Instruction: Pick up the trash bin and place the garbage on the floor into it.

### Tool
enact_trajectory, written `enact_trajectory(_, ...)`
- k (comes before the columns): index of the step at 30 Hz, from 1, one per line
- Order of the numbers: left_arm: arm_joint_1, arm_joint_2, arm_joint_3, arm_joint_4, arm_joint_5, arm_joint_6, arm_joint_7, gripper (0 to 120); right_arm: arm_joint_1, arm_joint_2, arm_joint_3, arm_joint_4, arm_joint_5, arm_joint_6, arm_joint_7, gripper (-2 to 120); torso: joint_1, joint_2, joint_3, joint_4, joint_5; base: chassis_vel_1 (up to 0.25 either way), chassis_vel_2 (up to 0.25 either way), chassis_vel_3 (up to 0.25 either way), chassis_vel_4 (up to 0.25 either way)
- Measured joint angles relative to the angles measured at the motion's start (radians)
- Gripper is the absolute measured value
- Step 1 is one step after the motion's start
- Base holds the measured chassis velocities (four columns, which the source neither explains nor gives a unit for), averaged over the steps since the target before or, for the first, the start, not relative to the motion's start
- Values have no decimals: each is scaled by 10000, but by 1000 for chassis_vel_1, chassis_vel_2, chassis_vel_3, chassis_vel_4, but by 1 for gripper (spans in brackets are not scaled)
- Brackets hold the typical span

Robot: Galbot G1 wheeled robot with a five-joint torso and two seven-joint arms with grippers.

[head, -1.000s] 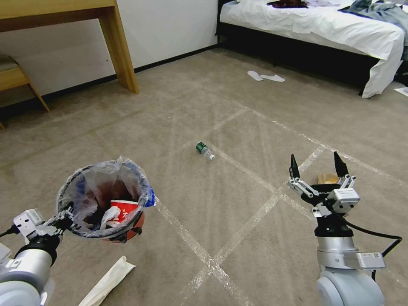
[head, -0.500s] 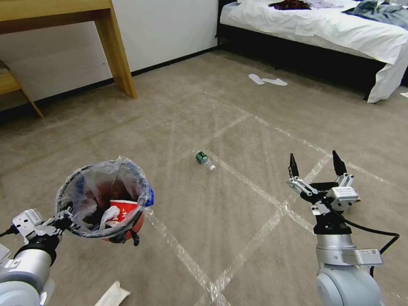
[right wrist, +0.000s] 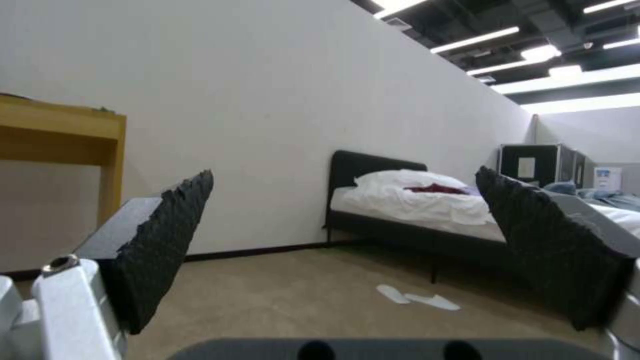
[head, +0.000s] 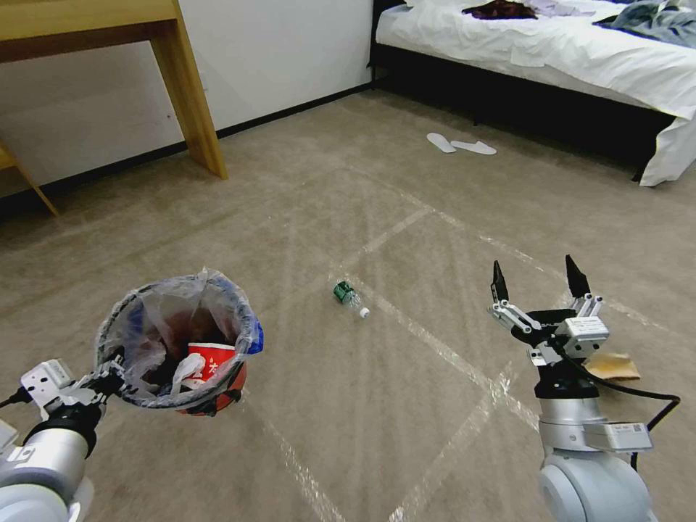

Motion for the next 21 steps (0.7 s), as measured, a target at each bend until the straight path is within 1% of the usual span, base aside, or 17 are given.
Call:
enact_trajectory(15,64,17,-24,-57,-23,-4,-2,2,-3,-4,-38,-41,-30,52,-10,100,0,0,1,0,2,-172,173,172,-178)
enact_trajectory(21,40,29,-22,-10,-29,-4,-4,2,39,-5,-78,-99,-30,53,-14,100,1,0,2,0,0,-152,168,168,-149)
